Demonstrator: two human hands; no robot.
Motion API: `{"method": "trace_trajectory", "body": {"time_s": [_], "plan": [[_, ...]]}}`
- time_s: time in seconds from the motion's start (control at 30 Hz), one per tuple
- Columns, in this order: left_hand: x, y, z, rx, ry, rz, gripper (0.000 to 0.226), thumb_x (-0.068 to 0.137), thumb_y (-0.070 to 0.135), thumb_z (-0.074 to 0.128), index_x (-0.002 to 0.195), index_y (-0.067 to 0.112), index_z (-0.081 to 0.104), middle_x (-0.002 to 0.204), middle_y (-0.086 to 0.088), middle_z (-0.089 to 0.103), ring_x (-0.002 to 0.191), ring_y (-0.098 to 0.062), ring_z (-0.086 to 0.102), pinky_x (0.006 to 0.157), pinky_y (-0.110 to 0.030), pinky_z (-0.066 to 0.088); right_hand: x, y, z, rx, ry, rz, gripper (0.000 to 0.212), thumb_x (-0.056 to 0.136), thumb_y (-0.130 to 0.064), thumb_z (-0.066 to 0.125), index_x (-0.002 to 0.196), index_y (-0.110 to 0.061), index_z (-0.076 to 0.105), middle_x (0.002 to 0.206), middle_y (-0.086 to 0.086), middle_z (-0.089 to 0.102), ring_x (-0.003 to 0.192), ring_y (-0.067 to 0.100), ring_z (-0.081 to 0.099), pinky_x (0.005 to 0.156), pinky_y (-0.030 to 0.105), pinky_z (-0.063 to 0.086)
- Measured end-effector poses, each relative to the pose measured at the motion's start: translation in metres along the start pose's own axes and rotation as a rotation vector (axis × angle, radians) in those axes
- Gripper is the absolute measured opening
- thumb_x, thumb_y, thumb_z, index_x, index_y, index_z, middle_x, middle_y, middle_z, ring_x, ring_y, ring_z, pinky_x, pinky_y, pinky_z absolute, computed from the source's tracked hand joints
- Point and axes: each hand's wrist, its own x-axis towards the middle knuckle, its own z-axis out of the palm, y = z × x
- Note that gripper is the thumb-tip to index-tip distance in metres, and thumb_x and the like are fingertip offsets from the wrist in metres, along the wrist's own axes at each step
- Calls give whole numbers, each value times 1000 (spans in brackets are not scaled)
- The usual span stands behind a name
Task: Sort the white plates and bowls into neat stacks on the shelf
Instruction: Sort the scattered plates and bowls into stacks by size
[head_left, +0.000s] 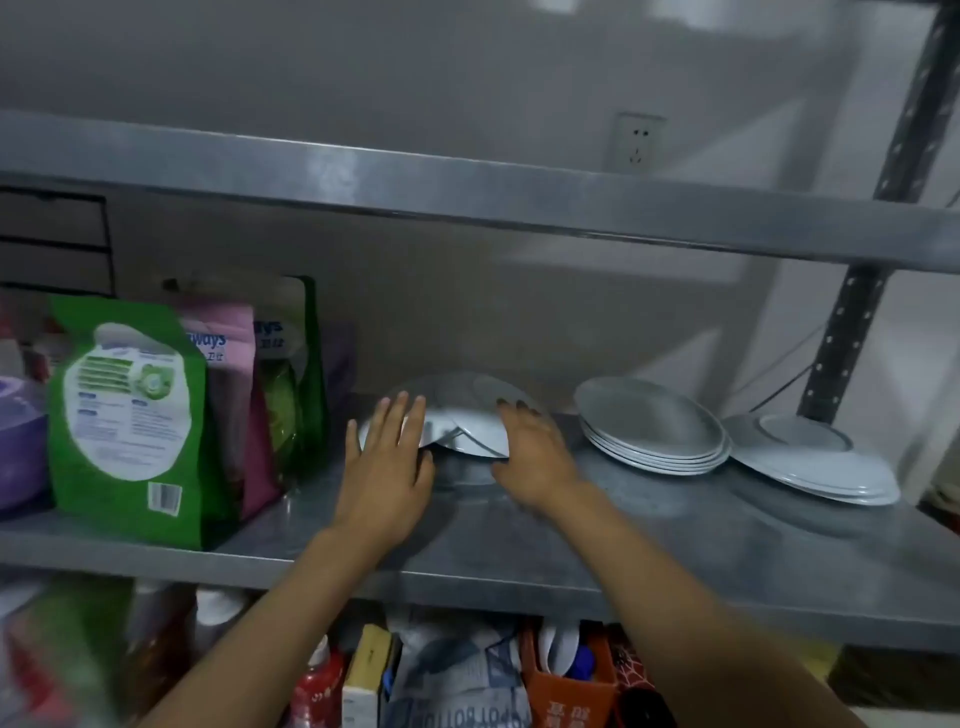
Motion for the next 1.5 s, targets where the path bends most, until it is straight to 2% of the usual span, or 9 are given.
{"method": "trace_trajectory", "body": {"time_s": [0.5, 0.6, 0.73, 0.93, 1.07, 1.23, 1.33, 1.4, 1.5], "plan": [[10, -12, 18, -100, -88, -85, 54, 102, 40, 18, 153, 24, 12, 161, 2, 10, 149, -16, 3, 119, -51, 3, 11, 4, 8, -172, 8, 11, 59, 75, 0, 56, 131, -8, 41, 123, 14, 56, 114, 34, 51, 84, 36, 48], [10, -12, 19, -125, -120, -105, 54, 101, 44, 16, 152, 26, 15, 161, 3, 10, 149, -16, 2, 119, -52, 3, 10, 7, 5, -292, 115, -17, 57, 72, 1, 59, 127, -4, 47, 112, 15, 62, 101, 33, 60, 71, 35, 50], [10, -14, 26, -149, -222, -95, 58, 98, 52, 12, 152, 30, 19, 161, 8, 8, 148, -11, -3, 119, -52, 0, 10, 14, -2, -445, 268, -45, 49, 53, -1, 57, 101, -3, 68, 84, 12, 72, 61, 25, 67, 42, 26, 46], [11, -11, 27, -166, -276, -127, 60, 97, 54, 10, 151, 30, 22, 161, 8, 9, 148, -10, -3, 119, -51, -1, 4, 19, -32, -351, 467, -6, 57, 40, 2, 56, 94, -5, 72, 75, 10, 73, 44, 26, 63, 33, 21, 39], [14, -7, 24, -150, -277, -136, 58, 98, 52, 11, 150, 28, 23, 161, 7, 9, 148, -12, -2, 119, -53, 2, 1, 9, -57, -197, 583, 70, 63, 37, 5, 75, 99, -5, 71, 69, 14, 71, 37, 33, 58, 32, 27, 42], [16, 20, 12, -210, -187, -56, 67, 94, 58, 4, 152, 28, 20, 162, 5, 3, 148, -11, -6, 120, -46, 0, -13, 6, -82, 236, 706, 212, 46, 76, 4, 49, 117, -7, 65, 83, 27, 69, 71, 45, 62, 58, 40, 47], [18, 40, 4, -250, -102, 50, 71, 91, 64, 5, 152, 30, 18, 162, 5, 1, 148, -10, -9, 121, -44, 3, -27, 13, -89, 615, 741, 296, 23, 74, 7, 47, 82, -7, 65, 64, 13, 63, 61, 28, 51, 54, 30, 32], [15, 53, 1, -329, -85, 136, 67, 91, 67, 14, 151, 36, 16, 161, 12, -2, 147, -6, -12, 121, -42, 5, -34, 22, -91, 876, 681, 385, 17, 69, 7, 47, 65, -8, 55, 54, 0, 51, 55, 15, 44, 50, 28, 37], [9, 69, 0, -401, -60, 274, 72, 86, 74, 21, 150, 40, 20, 160, 18, -2, 146, -3, -12, 119, -37, 6, -48, 36, -100, 1206, 554, 537, 9, 67, 4, 51, 65, -3, 57, 67, 9, 60, 63, 24, 58, 60, 51, 56]]}}
